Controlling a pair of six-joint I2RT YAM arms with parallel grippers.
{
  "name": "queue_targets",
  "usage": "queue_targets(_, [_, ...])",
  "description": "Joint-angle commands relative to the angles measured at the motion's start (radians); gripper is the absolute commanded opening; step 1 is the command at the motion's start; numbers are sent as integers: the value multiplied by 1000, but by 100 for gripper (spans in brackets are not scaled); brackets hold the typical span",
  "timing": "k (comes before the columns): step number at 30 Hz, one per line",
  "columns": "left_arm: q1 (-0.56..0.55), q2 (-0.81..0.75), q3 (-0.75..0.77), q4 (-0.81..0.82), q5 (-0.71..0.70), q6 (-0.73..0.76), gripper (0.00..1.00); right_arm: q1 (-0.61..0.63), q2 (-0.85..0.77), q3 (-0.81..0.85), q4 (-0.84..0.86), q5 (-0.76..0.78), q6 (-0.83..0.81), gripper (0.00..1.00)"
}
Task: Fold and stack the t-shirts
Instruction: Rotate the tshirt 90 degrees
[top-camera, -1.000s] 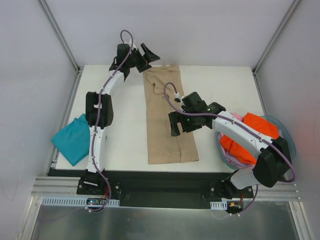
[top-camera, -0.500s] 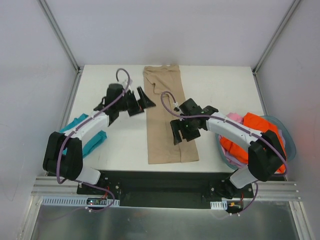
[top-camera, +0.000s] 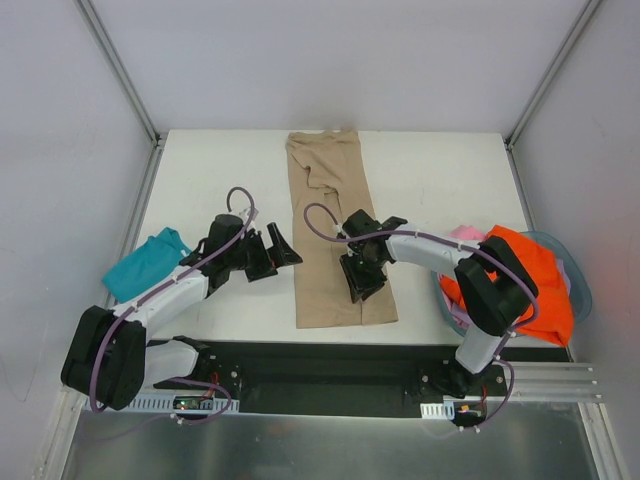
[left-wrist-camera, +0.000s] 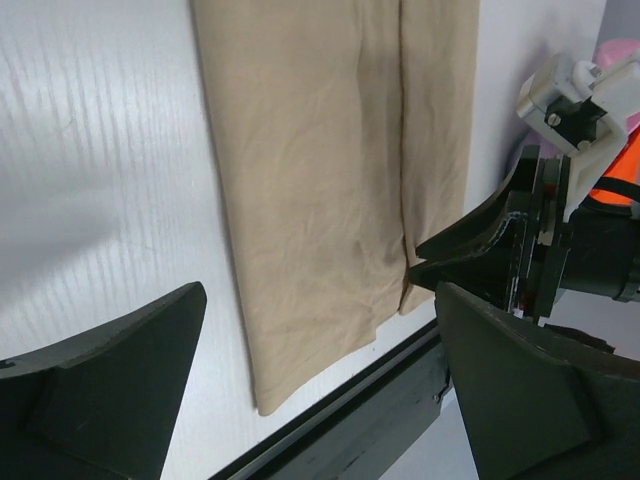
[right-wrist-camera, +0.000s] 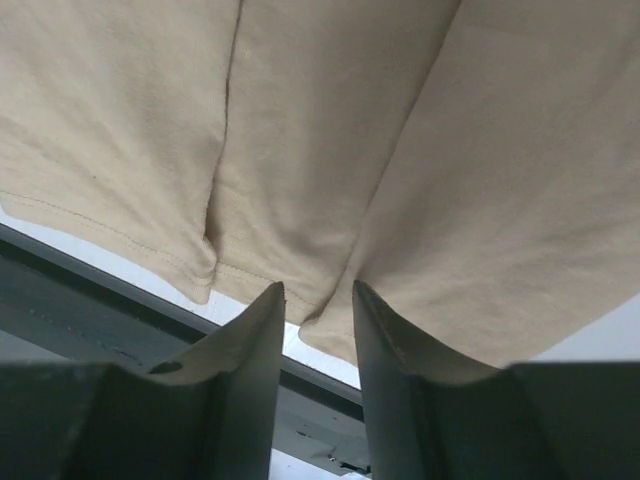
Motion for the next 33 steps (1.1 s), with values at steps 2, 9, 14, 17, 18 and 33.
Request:
queue_targets(2, [-18,-13,-54,11,-19,-39,99,18,32,14,-20,39,-7,29])
queue_targets(9, [-18,-25,-62,9,-22,-30,99,19,19,5,-38,119,13,24])
queue_targets(14, [-19,-36,-68,3,-45,-19,99,33,34,4,-35,105,13,22])
queue_targets(17, [-19,-36,-69,-1,-49,-13,99,47,35,5,-27,87,25,26])
queue_targets(18, [-19,-34,-69,-1,-47,-13,99,52,32,8,-24,84,28,27])
queue_targets(33, [-19,-57,-100,-3,-44,-15,99,69,42,2,-72,277,87,17])
